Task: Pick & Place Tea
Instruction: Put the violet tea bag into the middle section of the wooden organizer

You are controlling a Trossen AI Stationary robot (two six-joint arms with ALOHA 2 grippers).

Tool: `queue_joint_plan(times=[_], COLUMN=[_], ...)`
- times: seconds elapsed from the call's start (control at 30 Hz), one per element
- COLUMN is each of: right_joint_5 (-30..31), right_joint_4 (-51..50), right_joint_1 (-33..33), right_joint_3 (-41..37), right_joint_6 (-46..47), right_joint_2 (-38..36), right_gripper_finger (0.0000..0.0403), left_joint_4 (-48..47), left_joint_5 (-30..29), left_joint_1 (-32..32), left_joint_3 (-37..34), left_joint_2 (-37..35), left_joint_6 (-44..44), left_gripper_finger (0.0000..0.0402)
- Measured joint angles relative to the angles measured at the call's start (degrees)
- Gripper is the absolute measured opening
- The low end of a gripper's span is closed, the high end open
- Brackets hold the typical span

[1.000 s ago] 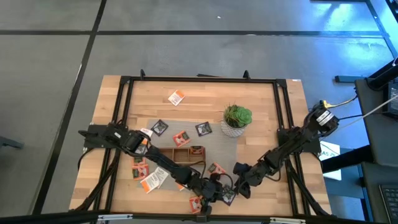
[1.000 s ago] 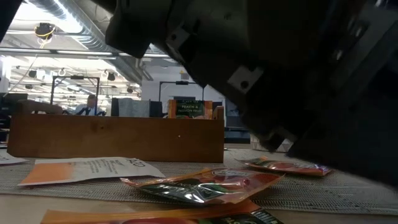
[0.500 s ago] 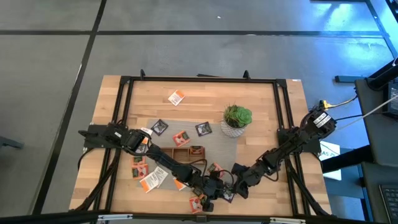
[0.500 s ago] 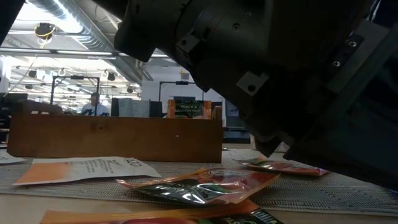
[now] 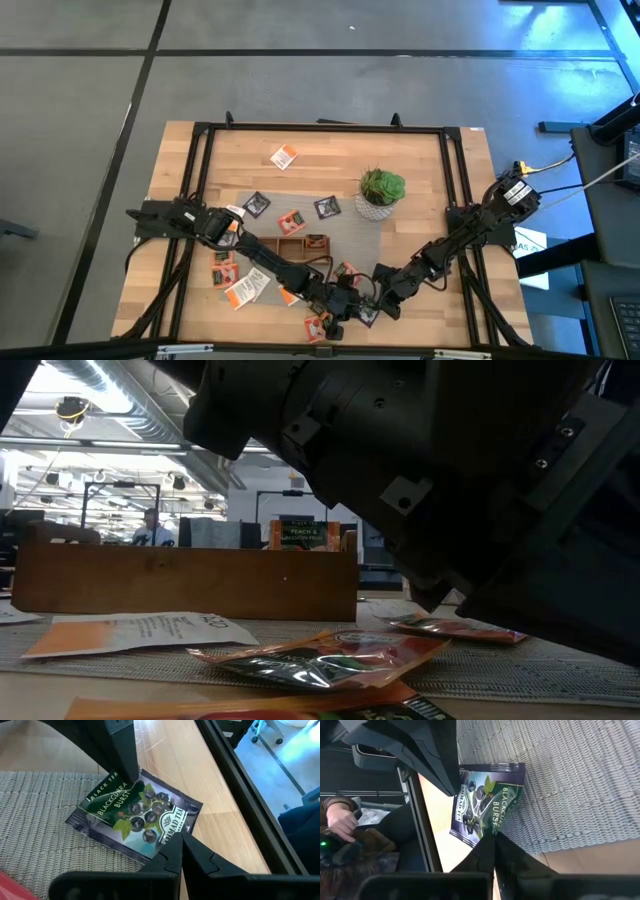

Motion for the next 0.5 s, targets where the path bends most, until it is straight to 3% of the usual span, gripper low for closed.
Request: queue_joint_plan(times=[0.2,0.5], right_joint_5=[0.4,4.2], right_joint_4=[0.0,-0.4], right_joint_1=[0.0,-0.3], right_joint_3=[0.0,0.1], right_joint_6=[-0.6,-6.1], right_joint_2=[-0.4,-8.6], right_gripper_finger=[0.0006,0.0004], left_joint_4=[-1.8,-14.7], left_joint_5=[4.9,5.2], left_joint_1=[0.1,-0.4], left_joint_3=[-0.3,-1.5], left_joint_2=[-3.0,-18.1], left_joint_6=[1.0,6.5], left_gripper_finger=[0.0003,0.0003])
